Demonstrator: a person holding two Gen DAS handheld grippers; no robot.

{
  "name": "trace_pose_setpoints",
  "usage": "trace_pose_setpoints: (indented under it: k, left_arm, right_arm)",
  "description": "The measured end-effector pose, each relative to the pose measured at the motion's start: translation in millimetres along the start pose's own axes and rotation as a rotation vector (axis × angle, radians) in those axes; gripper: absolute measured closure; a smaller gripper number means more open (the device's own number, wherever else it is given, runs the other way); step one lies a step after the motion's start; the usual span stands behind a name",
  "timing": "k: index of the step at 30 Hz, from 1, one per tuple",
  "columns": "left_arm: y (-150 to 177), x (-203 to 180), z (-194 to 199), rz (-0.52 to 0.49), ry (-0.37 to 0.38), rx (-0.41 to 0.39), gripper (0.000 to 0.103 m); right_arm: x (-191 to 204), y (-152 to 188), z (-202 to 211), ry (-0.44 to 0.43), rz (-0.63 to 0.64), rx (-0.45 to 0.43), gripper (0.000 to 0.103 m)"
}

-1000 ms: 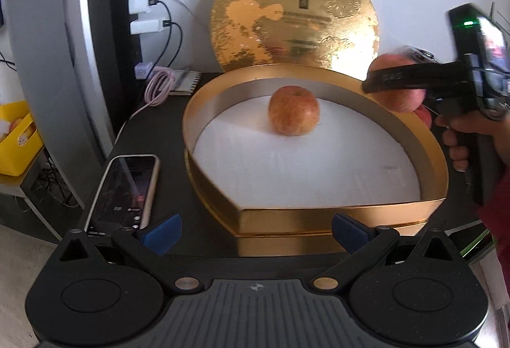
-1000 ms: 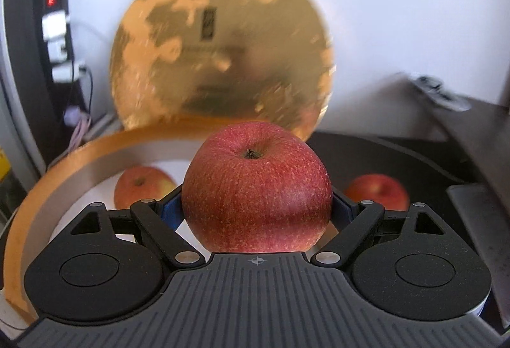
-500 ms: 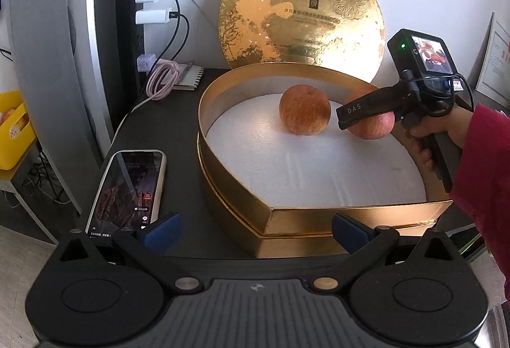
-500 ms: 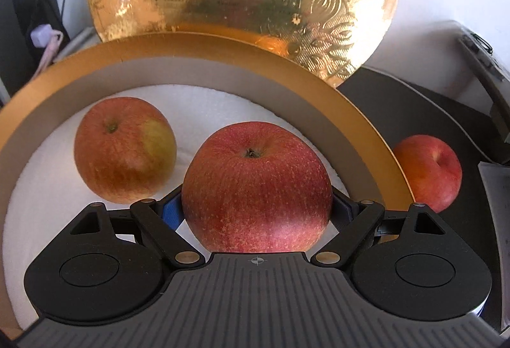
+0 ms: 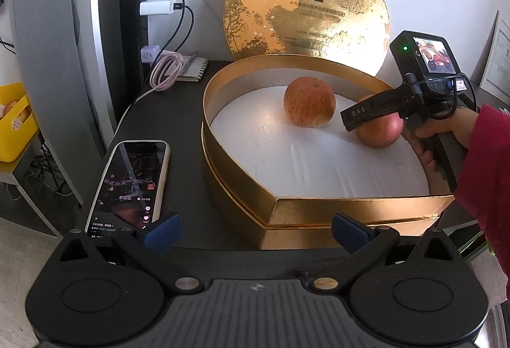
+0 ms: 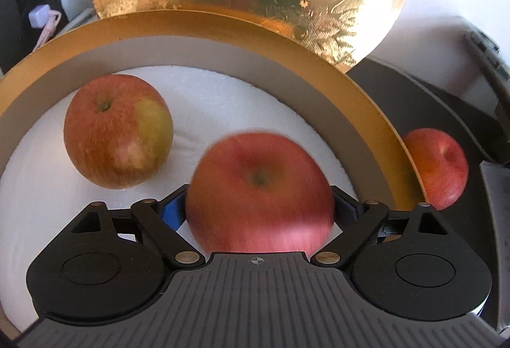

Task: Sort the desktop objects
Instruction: 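Carry the apple into the gold box and open the right tool beside the first apple, then withdraw the right tool toward the last red apple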

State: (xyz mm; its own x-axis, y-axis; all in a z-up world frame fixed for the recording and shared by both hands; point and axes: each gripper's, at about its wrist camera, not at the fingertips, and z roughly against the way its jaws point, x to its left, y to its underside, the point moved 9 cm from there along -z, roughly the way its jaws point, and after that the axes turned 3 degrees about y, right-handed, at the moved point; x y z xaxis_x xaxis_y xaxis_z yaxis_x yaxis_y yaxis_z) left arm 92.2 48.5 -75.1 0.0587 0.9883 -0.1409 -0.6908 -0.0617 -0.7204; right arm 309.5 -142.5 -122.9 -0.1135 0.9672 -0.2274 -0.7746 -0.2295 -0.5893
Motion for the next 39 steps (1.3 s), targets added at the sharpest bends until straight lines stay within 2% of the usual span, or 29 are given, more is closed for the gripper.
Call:
trace_pose_setpoints:
  k: [2,8,16,21,25,31,39]
  left_arm:
    - [0.7,-1.0,2.7,-0.002,-0.004,0.000,0.001]
    - [2.6,-6.5,12.2,-0.014,-0.020,-0.008,0.001]
    - [6.1,-25.6,24.2,-0.051,-0.031,-0.010,0.001]
    - [6.3,-40.8,27.2,-0.078,-0.032,-0.009,0.001]
    - [4.8,-57.1,25.5,-0.110,-0.025,-0.006,0.001]
    - [0.6,-81.5,19.1,-0.152,-0.012,-0.002,0.001]
    - [4.2,-103.8,4.2,-0.193,0.002,0.033,0.001]
  right_arm:
    - [-0.6,2.0,3.3,0.021,0.010,0.003,0.006]
    - [2.0,11.5,23.4,-0.015,0.004,0.018,0.005]
    - [-12.8,32.4,93.3,-0.078,-0.076,-0.099,0.003]
    - [-27.2,58.6,137.3,-0.127,-0.141,-0.192,0.001]
    - [-51.3,80.6,156.8,-0.133,-0.220,-0.227,0.001]
    - [-85.0,117.5,164.6,-0.095,-0.290,-0.241,0.001]
    - [-117.9,153.5,152.9,-0.100,-0.404,-0.218,0.002]
